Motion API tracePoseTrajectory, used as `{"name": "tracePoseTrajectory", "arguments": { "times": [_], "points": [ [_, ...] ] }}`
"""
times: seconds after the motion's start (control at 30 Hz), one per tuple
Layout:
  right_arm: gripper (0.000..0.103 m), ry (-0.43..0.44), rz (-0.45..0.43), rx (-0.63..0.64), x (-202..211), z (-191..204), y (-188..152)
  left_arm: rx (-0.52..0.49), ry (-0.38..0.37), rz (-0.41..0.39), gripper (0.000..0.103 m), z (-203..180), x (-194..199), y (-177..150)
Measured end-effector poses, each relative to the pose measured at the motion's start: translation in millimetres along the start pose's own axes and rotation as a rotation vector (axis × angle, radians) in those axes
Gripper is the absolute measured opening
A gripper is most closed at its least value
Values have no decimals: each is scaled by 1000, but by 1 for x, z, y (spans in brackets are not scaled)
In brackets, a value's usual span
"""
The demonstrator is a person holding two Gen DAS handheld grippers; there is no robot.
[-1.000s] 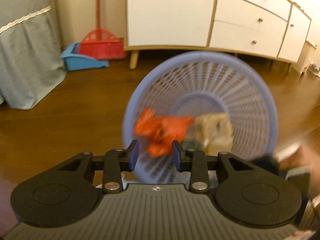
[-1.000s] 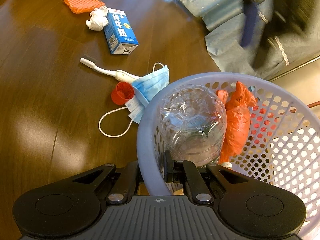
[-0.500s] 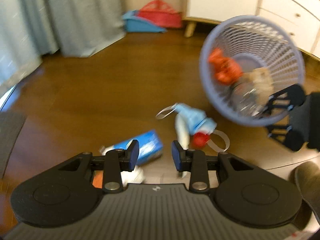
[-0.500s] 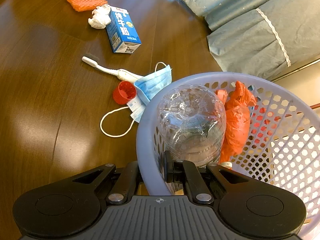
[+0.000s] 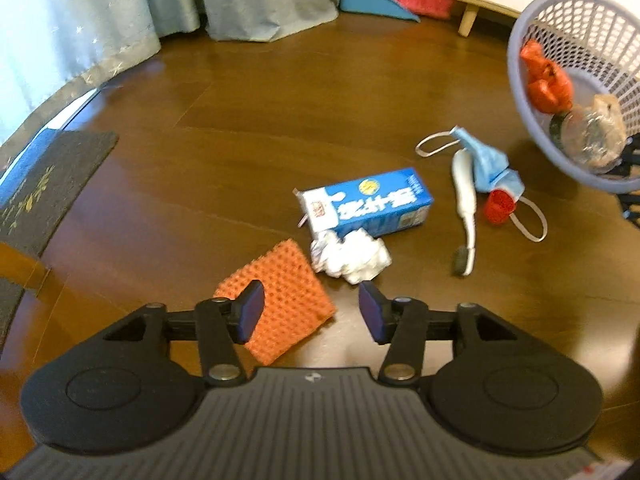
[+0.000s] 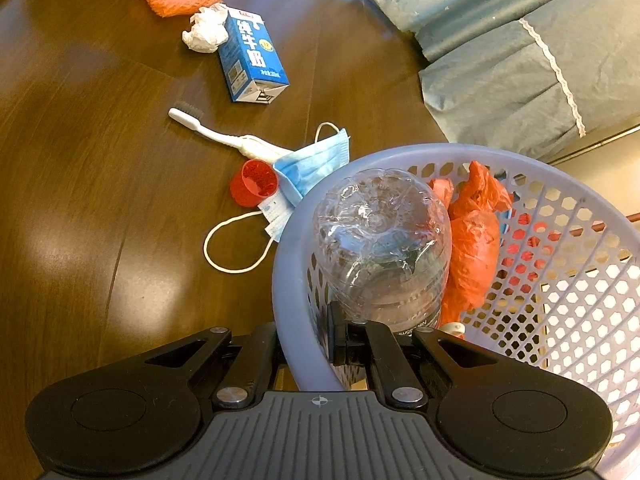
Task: Collect trash
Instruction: 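Lower the left tool and grasp the orange foam fruit net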
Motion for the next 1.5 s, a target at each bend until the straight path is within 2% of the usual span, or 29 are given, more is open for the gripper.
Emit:
{"name": "tracePoseTrajectory", "arguments": {
  "times": [0.07, 0.27, 0.4, 0.53, 0.7, 0.87, 1.5],
  "points": [
    [2, 0, 1, 2, 0, 0, 0, 19, 13, 16, 54, 4, -8, -6],
    [3, 1, 2, 9, -1, 2, 0, 132, 52, 77, 54, 27, -27, -27],
    [3, 1, 3, 12, -1, 3, 0, 201, 55, 99, 54, 41, -34, -32],
    [3, 2, 3, 11, -1, 3, 0, 230, 50, 115, 54, 47, -42, -32],
    [3, 2, 3, 13, -1, 3, 0, 226, 43, 139, 53, 49, -55, -33],
    [3, 3, 3, 15, -1, 4, 1, 218, 32, 160, 46, 48, -65, -35],
    [3, 7, 4, 22, -1, 5, -1, 256, 35, 188, 43, 58, -88, -28]
  ]
}}
Point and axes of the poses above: each gripper's, at about its wrist camera, not at the fingertips, and x roughly against the way its jaws point, z to its left, y to its top, the point moved 1 cm from there along -x, roughly the way its jaws point, and after that the axes turned 1 degree about z, right-handed, at the moved point
